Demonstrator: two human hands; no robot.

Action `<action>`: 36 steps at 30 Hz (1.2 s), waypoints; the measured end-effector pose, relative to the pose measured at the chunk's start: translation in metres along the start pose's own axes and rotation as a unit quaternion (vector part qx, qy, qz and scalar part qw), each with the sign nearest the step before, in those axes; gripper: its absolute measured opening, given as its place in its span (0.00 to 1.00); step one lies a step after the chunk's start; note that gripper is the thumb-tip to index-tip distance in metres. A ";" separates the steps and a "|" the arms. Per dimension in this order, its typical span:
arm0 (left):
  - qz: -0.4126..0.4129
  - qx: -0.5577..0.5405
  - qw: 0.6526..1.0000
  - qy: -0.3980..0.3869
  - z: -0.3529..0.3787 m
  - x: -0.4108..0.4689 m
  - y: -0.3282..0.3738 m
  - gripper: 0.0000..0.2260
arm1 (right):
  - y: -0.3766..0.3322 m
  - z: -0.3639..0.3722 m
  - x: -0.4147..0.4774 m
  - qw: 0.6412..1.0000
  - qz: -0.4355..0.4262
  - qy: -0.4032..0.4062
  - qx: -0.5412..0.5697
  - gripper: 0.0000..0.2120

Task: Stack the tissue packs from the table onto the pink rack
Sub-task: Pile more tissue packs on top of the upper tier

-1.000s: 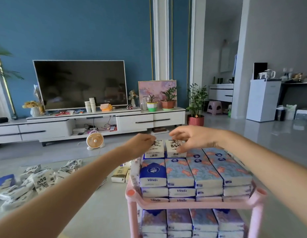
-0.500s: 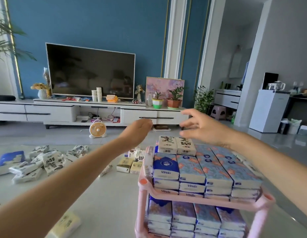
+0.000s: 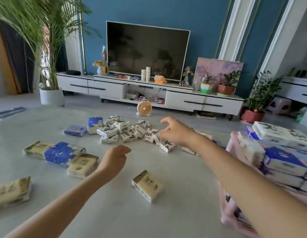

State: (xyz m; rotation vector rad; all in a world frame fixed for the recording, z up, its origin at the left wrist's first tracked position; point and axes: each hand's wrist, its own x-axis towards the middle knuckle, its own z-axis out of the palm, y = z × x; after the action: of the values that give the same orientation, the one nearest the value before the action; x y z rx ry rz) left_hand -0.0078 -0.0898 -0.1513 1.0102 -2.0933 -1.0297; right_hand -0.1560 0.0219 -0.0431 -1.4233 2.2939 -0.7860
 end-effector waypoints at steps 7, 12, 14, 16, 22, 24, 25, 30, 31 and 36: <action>0.136 0.119 0.983 0.039 0.036 0.008 -0.037 0.18 | 0.076 0.083 0.045 0.984 0.112 0.134 0.027 0.41; 0.305 0.179 0.935 0.029 0.063 0.042 -0.037 0.15 | 0.105 0.104 0.072 0.976 0.066 0.200 -0.057 0.41; 0.323 0.184 0.927 0.049 0.071 0.066 -0.040 0.13 | 0.115 0.102 0.086 0.976 0.071 0.197 -0.060 0.42; 0.298 0.201 0.931 0.057 0.076 0.090 -0.036 0.16 | 0.123 0.101 0.097 0.978 0.098 0.180 -0.036 0.44; 0.354 0.228 0.906 0.034 0.101 0.141 -0.024 0.33 | 0.138 0.107 0.110 0.971 0.106 0.193 -0.095 0.41; 0.388 0.238 0.891 0.004 0.110 0.152 -0.020 0.38 | 0.137 0.110 0.111 0.969 0.100 0.204 -0.101 0.38; 0.397 0.242 0.885 -0.014 0.117 0.156 -0.017 0.39 | 0.137 0.110 0.111 0.967 0.096 0.211 -0.101 0.37; 0.348 0.333 0.870 -0.101 0.137 0.172 -0.008 0.35 | 0.140 0.111 0.113 0.965 0.091 0.223 -0.103 0.31; 0.343 0.345 0.869 -0.089 0.136 0.173 -0.007 0.37 | 0.140 0.111 0.113 0.964 0.089 0.227 -0.104 0.31; 0.295 0.385 0.863 -0.141 0.126 0.165 0.011 0.33 | 0.140 0.109 0.112 0.970 0.084 0.214 -0.072 0.34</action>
State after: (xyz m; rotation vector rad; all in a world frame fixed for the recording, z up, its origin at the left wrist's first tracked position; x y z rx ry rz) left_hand -0.1963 -0.1734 -0.1808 0.4545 -2.8817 0.0073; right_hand -0.2470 -0.0600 -0.2131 -1.1802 2.8044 -0.9684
